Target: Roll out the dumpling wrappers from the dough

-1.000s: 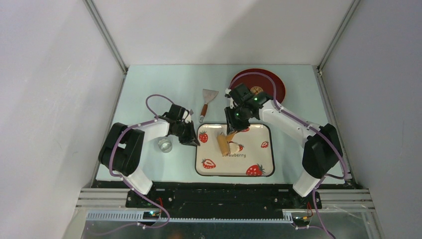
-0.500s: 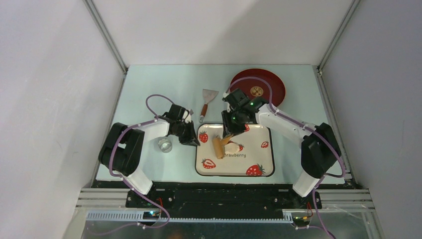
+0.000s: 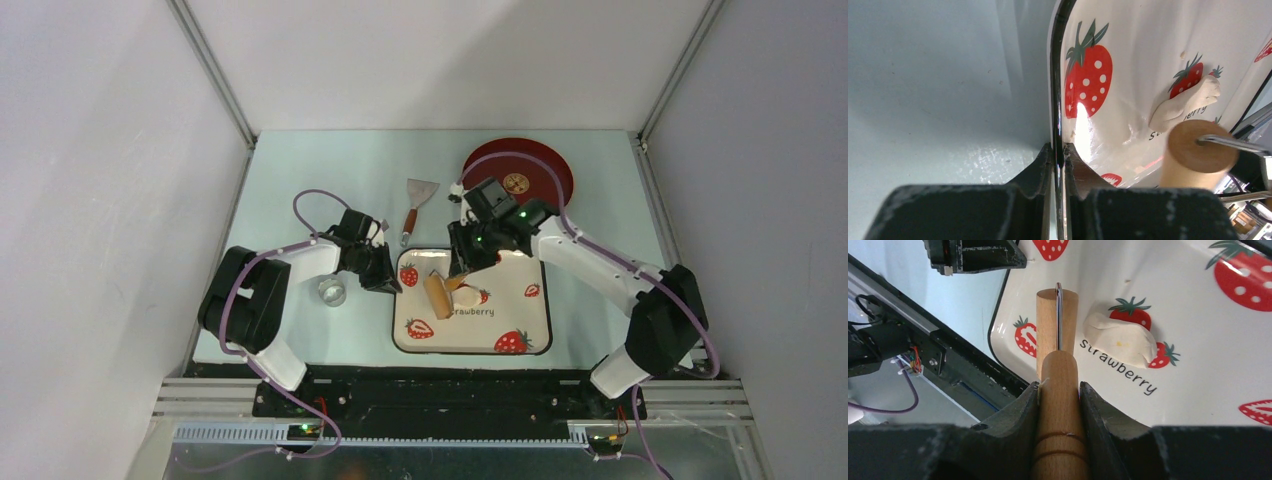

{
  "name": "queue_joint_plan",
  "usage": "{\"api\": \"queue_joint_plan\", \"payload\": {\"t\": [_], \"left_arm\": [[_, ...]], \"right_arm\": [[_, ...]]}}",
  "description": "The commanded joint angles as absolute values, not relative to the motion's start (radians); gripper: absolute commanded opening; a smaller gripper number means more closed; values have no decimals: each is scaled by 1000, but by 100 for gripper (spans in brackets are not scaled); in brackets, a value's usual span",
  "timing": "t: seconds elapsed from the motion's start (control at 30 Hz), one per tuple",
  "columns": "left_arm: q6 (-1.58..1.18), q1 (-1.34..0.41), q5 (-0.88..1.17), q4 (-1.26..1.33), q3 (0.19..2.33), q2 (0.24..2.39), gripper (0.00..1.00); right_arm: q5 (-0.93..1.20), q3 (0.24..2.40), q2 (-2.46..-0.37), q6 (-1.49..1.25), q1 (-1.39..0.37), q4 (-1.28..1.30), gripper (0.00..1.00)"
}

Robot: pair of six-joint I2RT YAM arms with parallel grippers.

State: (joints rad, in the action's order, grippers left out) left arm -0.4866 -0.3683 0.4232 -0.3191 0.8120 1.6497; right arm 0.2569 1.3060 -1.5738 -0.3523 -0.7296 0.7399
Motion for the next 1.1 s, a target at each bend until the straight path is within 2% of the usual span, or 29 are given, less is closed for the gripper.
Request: {"api": "queue_joint_plan", "payload": {"t": [0.0, 0.37, 0.63, 1.07], "left_arm": [[-413, -385, 303, -378, 783, 1704, 0], [-413, -385, 302, -378, 782, 1706, 0], [-413, -386, 301, -378, 780, 1708, 0], [-414, -388, 300, -377, 784, 1710, 0]], "right_arm": [[286, 1362, -1494, -319, -670, 754, 0], [254, 1364, -1569, -302, -603, 821, 0], [248, 1364, -1641, -306, -612, 831, 0], [105, 1328, -1699, -300, -685, 873, 0]]}}
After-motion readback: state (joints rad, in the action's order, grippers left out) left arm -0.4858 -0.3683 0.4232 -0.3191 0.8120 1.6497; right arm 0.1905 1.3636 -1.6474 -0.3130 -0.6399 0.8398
